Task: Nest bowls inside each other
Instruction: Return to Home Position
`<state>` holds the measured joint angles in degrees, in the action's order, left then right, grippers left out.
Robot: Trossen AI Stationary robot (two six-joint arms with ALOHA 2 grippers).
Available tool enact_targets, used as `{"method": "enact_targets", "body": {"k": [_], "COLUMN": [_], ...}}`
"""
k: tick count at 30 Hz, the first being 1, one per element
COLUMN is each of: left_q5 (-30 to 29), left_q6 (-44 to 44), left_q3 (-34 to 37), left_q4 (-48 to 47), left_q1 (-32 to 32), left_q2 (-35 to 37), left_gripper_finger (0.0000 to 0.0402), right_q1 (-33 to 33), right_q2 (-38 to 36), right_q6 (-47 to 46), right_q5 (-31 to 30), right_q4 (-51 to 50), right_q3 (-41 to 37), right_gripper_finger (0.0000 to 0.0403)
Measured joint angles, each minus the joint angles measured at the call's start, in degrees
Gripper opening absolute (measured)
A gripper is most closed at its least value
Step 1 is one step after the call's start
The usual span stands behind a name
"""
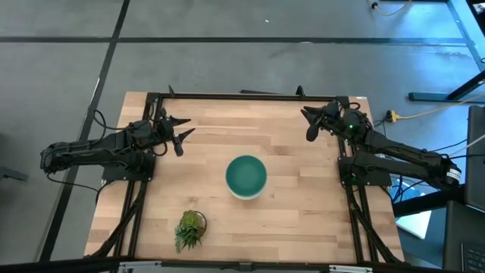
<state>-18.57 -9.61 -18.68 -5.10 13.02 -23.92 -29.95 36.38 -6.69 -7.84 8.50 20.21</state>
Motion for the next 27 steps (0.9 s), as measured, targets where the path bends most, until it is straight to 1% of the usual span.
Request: {"method": "enact_targets", "body": {"k": [4, 9, 12, 27], "left_q5": [0.0, 0.0, 0.0, 0.0], "left_q6": [0.0, 0.0, 0.0, 0.0], "left_q3": [0.0, 0.0, 0.0, 0.0], "left_q4": [0.0, 0.0, 0.0, 0.0], "left_q1": [0.0, 0.0, 0.0, 0.0], "left_q2": [0.0, 0.0, 0.0, 0.0], "left_gripper_finger": [0.0173, 0.0173, 0.0173, 0.0173], "right_q1": [0.0, 0.0, 0.0, 0.0], "right_q2": [0.0, 0.0, 0.0, 0.0], "right_q6": [1.4, 1.1, 1.3, 1.2], "right_q5": [-0.3, -4.0, -4.1, -4.1], "right_q4": [1.5, 0.6, -0.7, -1.0], "right_q3": [0.0, 0.0, 0.0, 0.0], "right_gripper_finger": [0.0091, 0.009, 0.009, 0.009]}}
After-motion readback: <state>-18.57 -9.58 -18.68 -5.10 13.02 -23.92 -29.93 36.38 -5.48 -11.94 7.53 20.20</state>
